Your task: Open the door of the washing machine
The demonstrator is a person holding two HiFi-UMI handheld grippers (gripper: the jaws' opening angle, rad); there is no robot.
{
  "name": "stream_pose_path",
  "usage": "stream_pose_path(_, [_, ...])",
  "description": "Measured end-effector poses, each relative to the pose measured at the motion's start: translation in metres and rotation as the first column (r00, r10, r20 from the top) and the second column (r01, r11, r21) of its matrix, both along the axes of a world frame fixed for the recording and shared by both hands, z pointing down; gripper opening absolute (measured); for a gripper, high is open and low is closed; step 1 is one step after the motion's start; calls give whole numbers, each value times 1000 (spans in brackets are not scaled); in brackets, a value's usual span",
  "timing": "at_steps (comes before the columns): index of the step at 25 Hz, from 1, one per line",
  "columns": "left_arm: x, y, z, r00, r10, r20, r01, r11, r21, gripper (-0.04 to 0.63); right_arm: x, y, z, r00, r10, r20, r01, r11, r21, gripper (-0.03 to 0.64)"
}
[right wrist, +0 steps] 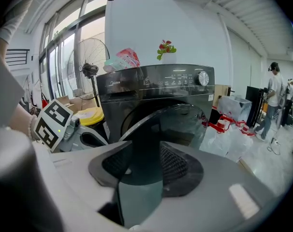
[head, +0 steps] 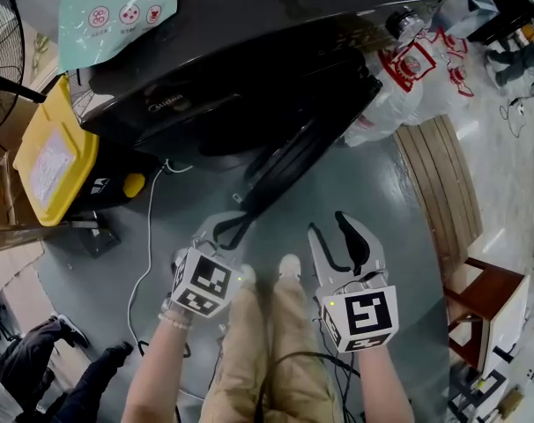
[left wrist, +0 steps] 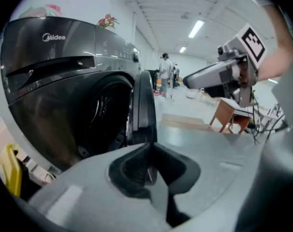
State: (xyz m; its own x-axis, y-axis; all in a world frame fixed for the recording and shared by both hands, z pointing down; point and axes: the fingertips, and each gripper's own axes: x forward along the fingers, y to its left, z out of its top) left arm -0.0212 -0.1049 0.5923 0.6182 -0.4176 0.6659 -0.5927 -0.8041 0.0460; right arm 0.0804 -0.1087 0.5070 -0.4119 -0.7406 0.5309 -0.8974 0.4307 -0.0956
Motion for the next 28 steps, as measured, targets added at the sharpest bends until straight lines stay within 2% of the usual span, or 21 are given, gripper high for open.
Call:
stream_pose_path(3, [-3, 2, -15, 1000, -11, -28, 12, 1000, 9, -5, -7, -1, 0, 1000, 9, 15, -9, 1000, -3, 170])
stream_pose_path(10, [-21, -2, -52, 998, -34, -51, 38, 996, 78, -6, -21, -13, 10, 993, 86, 83, -80, 994, -70, 176])
stream_pose_path(17, [-40, -5, -72, 993, -93, -78, 101, 989, 104, -8, -34, -26, 18, 970, 198, 142, -183, 977, -112, 236])
stream_pose_path(24, [-59, -3, -72, 992, -105, -75, 113, 987, 115, -6, -46, -42, 32, 945, 307, 116, -287, 945, -158, 244])
stream_pose_path(28, [-63, 0, -71, 992, -109, -70, 117, 987, 114, -6, -48, -45, 39, 939, 329, 105, -309, 936, -170, 242])
